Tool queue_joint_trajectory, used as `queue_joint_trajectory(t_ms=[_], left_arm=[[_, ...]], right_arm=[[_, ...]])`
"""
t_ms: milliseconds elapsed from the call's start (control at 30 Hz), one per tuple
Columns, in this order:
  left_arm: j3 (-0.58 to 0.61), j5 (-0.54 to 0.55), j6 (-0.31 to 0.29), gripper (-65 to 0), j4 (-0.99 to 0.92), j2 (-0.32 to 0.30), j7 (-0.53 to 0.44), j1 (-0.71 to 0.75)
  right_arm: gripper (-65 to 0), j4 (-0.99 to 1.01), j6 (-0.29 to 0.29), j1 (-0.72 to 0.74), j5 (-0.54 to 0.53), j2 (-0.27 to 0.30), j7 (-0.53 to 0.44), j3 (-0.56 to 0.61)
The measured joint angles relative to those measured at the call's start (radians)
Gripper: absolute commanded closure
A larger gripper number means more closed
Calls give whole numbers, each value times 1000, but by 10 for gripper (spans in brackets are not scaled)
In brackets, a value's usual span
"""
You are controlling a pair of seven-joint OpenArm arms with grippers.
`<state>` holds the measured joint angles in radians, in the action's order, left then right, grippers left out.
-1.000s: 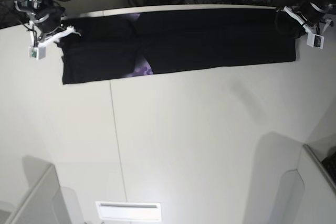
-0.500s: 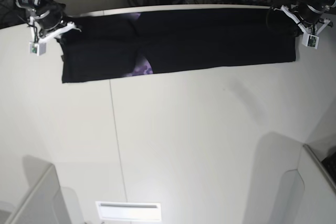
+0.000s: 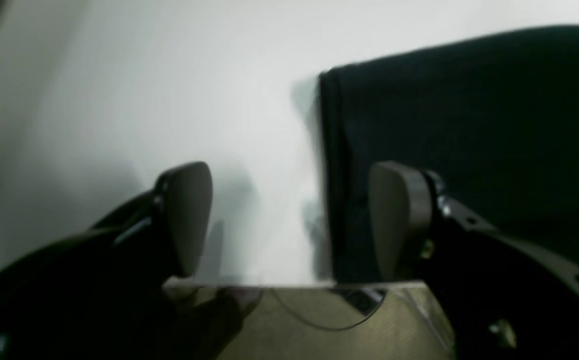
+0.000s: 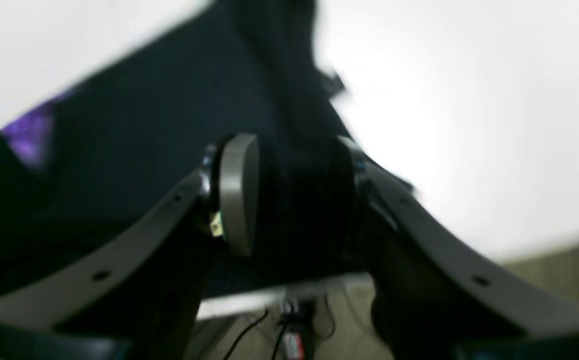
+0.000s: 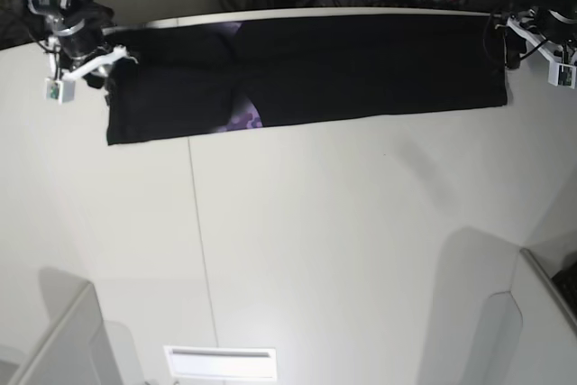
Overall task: Fold the T-shirt properly
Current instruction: 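Lay the folded hem down and open both grippers, then move both grippers to the two ends of the black shirt strip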
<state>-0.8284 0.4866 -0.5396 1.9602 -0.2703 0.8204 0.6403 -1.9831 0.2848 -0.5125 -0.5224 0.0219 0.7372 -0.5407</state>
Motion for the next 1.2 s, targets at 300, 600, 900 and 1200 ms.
queue_joint_trajectory(t_ms=[300, 600, 900, 1200], left_arm=[[95, 11, 11, 0, -99, 25, -3, -117], [169, -206, 4, 0, -208, 98, -13, -188], [142, -198, 2, 0, -92, 101, -5, -187], [149, -213, -3, 0, -142, 122, -16, -141]], right_arm=[[0, 120, 3, 200, -3, 62, 9, 127], [0, 406, -5, 378, 166, 77, 45, 54], [0, 270, -10, 355, 207, 72, 56, 55], [0, 106, 2, 227, 201, -3, 178, 141]])
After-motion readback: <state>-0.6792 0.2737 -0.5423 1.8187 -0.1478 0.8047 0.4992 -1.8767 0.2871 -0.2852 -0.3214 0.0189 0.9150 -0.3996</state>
